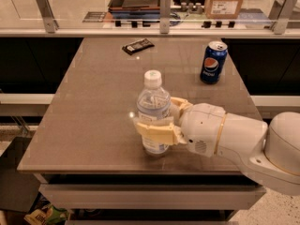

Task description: Move blue plastic bottle near rxbar chocolate

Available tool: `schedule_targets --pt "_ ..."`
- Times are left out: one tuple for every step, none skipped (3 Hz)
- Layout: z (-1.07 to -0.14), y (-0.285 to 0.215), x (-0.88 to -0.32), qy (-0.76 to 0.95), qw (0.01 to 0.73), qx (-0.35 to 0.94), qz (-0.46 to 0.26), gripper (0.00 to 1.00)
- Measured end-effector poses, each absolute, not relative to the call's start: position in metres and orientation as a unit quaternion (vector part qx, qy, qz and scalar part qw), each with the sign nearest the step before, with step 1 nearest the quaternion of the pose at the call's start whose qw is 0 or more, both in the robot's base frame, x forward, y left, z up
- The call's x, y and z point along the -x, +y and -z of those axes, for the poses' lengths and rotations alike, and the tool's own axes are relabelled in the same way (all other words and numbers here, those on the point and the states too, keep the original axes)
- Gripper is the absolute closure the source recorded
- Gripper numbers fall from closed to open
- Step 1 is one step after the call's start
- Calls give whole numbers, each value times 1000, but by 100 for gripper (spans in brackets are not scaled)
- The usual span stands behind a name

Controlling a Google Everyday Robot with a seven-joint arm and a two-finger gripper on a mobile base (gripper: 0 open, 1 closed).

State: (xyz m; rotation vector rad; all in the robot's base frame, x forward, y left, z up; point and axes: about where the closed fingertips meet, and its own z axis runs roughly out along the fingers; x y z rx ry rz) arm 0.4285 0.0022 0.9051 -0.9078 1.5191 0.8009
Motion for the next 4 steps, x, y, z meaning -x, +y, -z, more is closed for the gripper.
schedule_targets --pt "-913 -8 -445 676 581 350 -289 100" --pt "-918 -23 -460 696 595 323 -240 100" --pt "-920 -40 -471 710 605 302 -195 100" --pt "-922 -79 -489 721 609 300 -140 100"
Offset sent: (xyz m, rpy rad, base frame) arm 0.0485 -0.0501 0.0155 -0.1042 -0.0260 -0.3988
